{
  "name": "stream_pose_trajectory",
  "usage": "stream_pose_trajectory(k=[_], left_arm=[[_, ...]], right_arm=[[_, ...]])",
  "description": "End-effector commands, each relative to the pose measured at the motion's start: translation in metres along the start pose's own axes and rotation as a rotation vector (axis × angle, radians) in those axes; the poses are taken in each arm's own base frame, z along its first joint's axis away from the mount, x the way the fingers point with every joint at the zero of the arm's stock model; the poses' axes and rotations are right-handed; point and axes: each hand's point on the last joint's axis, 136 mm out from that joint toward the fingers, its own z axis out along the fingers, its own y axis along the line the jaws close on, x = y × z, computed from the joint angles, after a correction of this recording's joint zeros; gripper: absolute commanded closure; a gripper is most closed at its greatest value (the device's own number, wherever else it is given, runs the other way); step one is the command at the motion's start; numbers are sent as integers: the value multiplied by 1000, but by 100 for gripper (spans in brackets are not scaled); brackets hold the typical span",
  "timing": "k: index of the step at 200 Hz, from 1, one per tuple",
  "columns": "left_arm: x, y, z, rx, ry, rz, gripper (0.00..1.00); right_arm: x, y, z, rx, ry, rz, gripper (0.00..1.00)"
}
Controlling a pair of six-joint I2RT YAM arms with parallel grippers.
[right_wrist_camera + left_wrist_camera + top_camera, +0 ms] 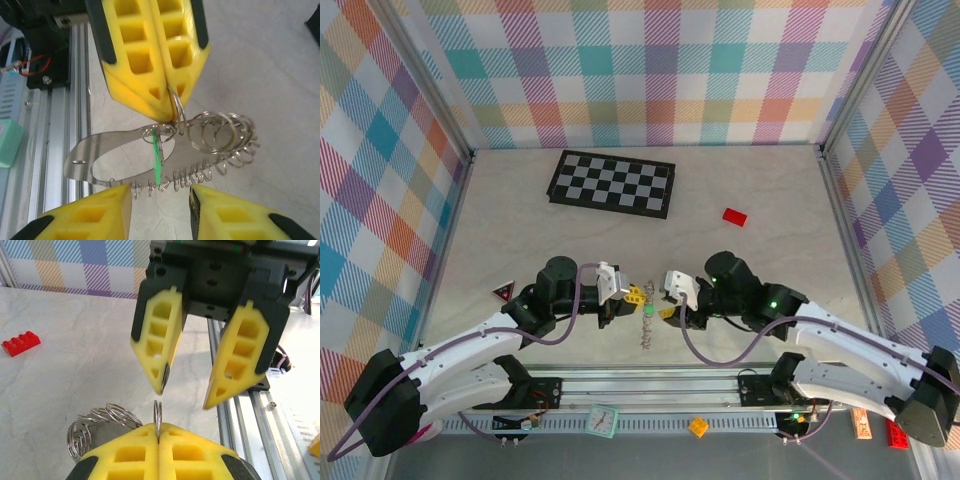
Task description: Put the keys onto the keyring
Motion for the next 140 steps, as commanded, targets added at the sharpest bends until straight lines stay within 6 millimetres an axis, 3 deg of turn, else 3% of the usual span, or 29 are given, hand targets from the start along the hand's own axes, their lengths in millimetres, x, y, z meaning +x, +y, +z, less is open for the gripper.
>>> stream_pose_trajectory(k=[1,53,109,140], left_arm=[[-15,-11,-4,38,-75,82,100],[-17,-15,-5,61,-87,93,100],[-19,-17,-5,70,-102,95,100],[-20,-18,-6,76,-117,87,100]], right_arm=[[-18,5,-1,-37,-90,-16,68],[-34,0,5,-45,-152,16,77],[-30,5,16,-98,-131,38,81],[-34,4,19,-103,-142,29,90]])
